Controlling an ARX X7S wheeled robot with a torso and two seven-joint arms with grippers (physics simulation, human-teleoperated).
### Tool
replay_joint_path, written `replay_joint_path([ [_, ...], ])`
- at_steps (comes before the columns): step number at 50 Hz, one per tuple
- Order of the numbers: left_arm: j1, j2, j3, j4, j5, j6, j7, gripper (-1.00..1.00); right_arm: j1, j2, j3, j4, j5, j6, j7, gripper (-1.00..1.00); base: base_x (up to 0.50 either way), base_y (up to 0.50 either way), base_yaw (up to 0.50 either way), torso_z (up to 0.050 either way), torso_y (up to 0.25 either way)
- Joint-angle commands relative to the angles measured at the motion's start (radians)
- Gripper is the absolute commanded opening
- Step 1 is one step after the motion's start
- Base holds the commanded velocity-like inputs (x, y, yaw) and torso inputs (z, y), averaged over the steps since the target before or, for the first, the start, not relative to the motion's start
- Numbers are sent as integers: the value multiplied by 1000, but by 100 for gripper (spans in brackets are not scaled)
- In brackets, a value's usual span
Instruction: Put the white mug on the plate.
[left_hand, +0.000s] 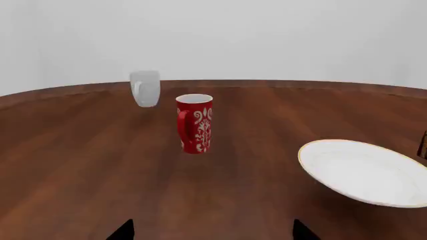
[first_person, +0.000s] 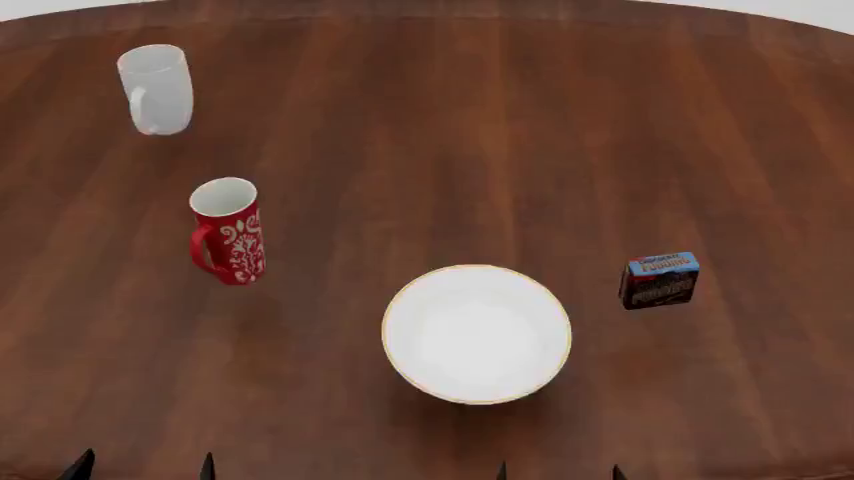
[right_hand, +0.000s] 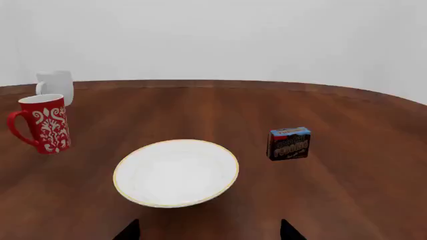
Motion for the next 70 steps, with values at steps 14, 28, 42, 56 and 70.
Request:
replay_joint_path([
  [14,2,-55,70,6,-22,6,-61,100,6,46,-55,60,66,-11,68,100,0,0,0,0,0],
  [28,-57,-108,111,93,37,-51,-88,100,80,107,-44,-28,64,114,119,100,0,0,0,0,0],
  [42,-210,-203,-17,436,3,-343,-95,100,76,310,391,-642,214,616,232,100,0,0,0,0,0],
  [56,-376,-296,-131,728,-45,-713,-91,100,222,496,852,-1004,490,1145,234,100,0,0,0,0,0],
  [70,-420,-311,-224,737,-73,-768,-101,100,220,633,1180,-1034,888,1307,386,100,0,0,0,0,0],
])
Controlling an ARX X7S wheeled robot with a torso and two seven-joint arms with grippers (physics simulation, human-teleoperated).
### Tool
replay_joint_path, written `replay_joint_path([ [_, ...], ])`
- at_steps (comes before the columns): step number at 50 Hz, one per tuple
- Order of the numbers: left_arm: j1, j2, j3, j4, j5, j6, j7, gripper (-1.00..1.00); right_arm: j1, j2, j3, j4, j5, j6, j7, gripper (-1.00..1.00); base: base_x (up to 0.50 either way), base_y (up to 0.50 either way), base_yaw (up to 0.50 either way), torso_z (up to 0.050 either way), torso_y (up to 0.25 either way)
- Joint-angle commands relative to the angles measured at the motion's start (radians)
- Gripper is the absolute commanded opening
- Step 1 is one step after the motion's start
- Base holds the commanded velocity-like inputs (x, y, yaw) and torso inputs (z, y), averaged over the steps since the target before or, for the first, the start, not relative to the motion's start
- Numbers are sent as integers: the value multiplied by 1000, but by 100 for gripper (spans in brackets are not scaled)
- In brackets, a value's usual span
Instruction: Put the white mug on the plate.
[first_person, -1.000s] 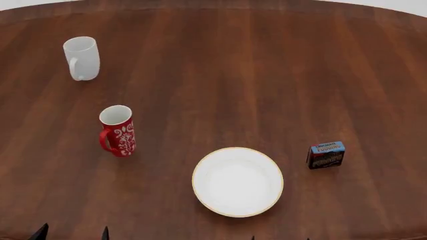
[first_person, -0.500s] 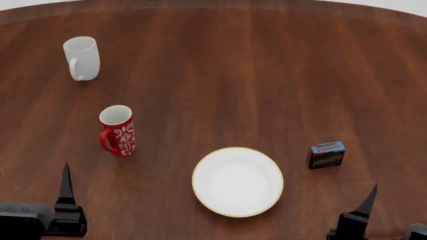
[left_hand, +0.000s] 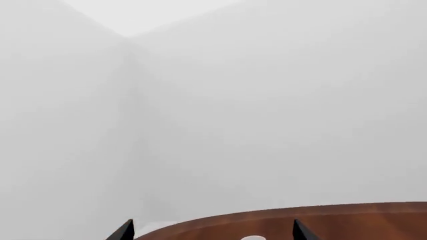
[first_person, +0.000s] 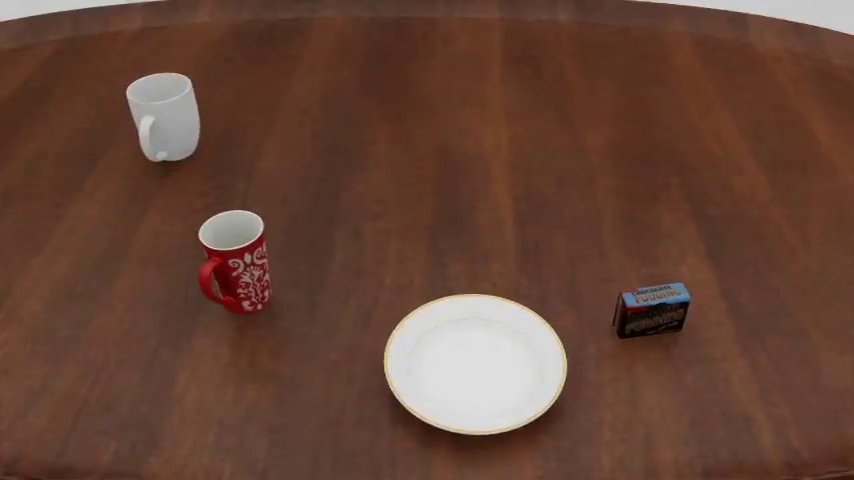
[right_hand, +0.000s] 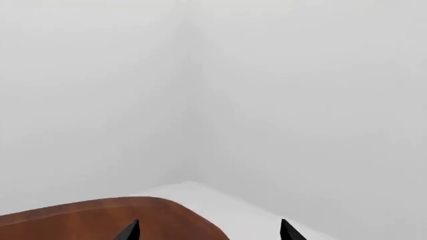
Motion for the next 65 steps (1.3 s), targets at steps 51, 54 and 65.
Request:
replay_joint_path([
  [51,-71,25,-120,35,-128,-77,14,100,-69,128,176,-42,355,43,225,100,0,0,0,0,0],
  [54,-74,34,-138,30,-137,-82,5,100,-69,131,173,-41,360,41,230,100,0,0,0,0,0],
  [65,-64,34,-152,32,-156,-72,12,100,-72,140,163,-40,379,36,255,100,0,0,0,0,0],
])
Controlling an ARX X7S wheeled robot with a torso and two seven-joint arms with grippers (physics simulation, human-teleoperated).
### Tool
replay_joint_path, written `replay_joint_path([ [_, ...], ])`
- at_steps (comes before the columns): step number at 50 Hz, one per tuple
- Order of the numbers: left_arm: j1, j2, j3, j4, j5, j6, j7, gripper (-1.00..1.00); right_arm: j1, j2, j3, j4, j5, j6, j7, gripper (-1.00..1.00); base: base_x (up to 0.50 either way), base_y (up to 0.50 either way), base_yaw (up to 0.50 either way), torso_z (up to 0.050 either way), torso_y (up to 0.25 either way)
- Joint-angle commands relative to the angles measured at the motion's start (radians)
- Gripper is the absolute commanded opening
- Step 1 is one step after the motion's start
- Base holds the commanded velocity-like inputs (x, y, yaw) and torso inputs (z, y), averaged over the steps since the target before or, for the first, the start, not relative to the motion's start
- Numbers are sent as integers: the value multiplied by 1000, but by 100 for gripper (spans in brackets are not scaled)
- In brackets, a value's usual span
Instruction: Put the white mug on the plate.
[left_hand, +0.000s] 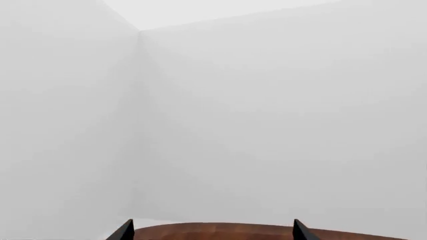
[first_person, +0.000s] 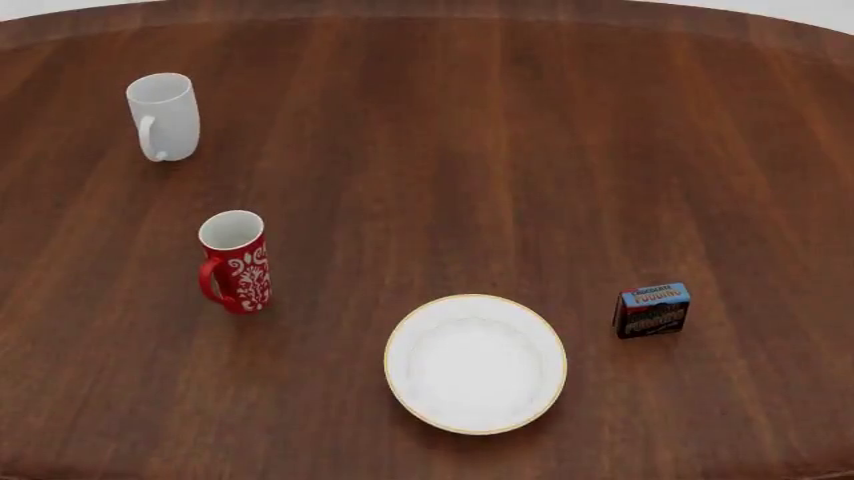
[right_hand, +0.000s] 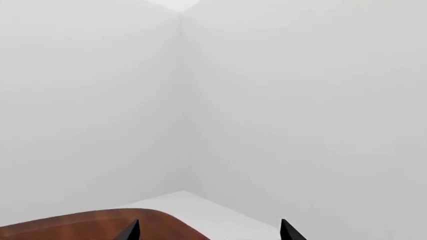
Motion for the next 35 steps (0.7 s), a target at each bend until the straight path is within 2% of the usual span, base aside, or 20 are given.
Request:
replay_joint_path([
  [1,6,2,-13,-7,-14,10,0,100,-10,4,-16,3,9,-14,19,100,0,0,0,0,0],
  [3,-31,-14,-14,12,-24,-46,-4,100,-15,5,-10,1,12,-15,21,100,0,0,0,0,0],
  [4,4,-9,-6,-1,-7,16,1,100,-17,5,-5,2,17,-13,24,100,0,0,0,0,0],
  [9,20,-17,21,-13,21,50,-6,100,-25,6,-5,5,19,-21,28,100,0,0,0,15,0],
  [11,20,-18,25,-15,26,58,-9,100,-27,6,-9,8,16,-25,29,100,0,0,0,32,0],
  [13,-33,-34,31,11,16,-20,-15,100,-29,7,-15,9,13,-30,30,100,0,0,0,38,0],
  [14,12,-23,32,-14,28,52,-11,100,-30,7,-17,10,12,-31,31,100,0,0,0,39,0],
  [15,16,-22,33,-19,29,59,-11,100,-31,7,-17,11,12,-33,32,100,0,0,0,39,0],
  [28,12,-21,28,-26,15,57,-13,100,-48,5,-23,18,12,-49,39,100,0,0,0,40,-14],
  [31,12,-19,24,-32,8,60,-12,100,-49,9,-18,16,22,-47,46,100,0,0,0,0,0],
  [32,-17,-25,17,-16,-8,13,-13,100,-49,9,-15,16,25,-47,48,100,0,0,0,0,0],
  [35,13,-17,12,-27,-3,61,-10,100,-52,10,-17,16,27,-49,51,100,0,0,0,0,0],
])
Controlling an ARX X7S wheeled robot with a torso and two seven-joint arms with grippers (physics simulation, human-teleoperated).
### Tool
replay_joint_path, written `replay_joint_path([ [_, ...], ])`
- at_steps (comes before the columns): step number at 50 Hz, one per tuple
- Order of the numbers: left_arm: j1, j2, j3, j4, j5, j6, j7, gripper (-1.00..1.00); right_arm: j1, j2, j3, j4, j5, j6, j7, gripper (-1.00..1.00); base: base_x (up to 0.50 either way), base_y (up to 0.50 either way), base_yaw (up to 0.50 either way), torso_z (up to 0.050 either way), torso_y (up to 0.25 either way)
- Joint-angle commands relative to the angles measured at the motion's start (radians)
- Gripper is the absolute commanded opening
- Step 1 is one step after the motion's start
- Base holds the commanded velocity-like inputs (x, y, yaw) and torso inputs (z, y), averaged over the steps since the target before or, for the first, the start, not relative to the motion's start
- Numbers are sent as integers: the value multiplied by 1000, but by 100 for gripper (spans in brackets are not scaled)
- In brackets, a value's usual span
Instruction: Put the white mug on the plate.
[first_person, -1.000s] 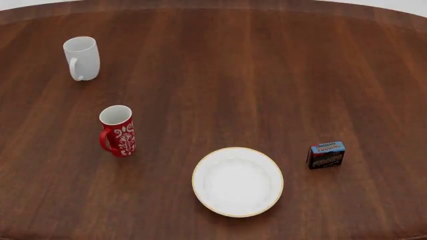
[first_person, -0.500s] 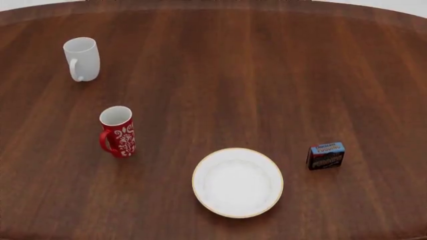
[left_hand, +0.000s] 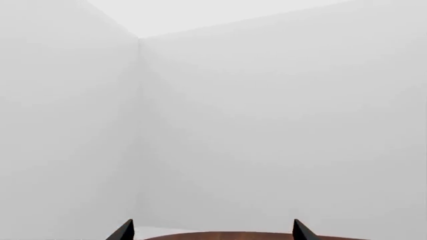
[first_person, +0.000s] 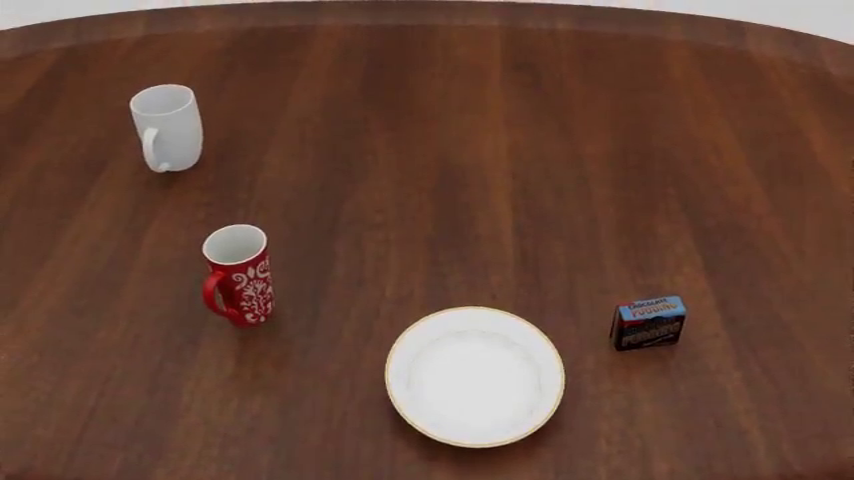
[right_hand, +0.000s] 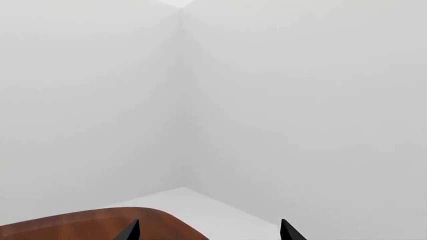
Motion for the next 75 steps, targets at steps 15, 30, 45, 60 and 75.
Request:
replay_joint_path([
  [15,18,-18,12,-5,8,21,-6,100,-7,13,-42,11,1,-24,32,100,0,0,0,0,-98],
  [30,31,-21,6,1,-1,26,-8,100,-13,23,-40,8,22,-27,50,100,-1,0,0,0,-152],
  [45,36,-27,14,-2,-3,33,-10,100,-22,36,-26,2,52,-26,71,100,-1,0,0,0,-152],
  [60,44,-30,27,-16,-1,48,-12,100,-45,29,-39,9,26,-55,62,100,-1,0,0,0,-153],
  [75,44,-32,31,-13,-10,46,-15,100,-67,23,-29,14,23,-77,52,100,-1,0,0,0,-152],
])
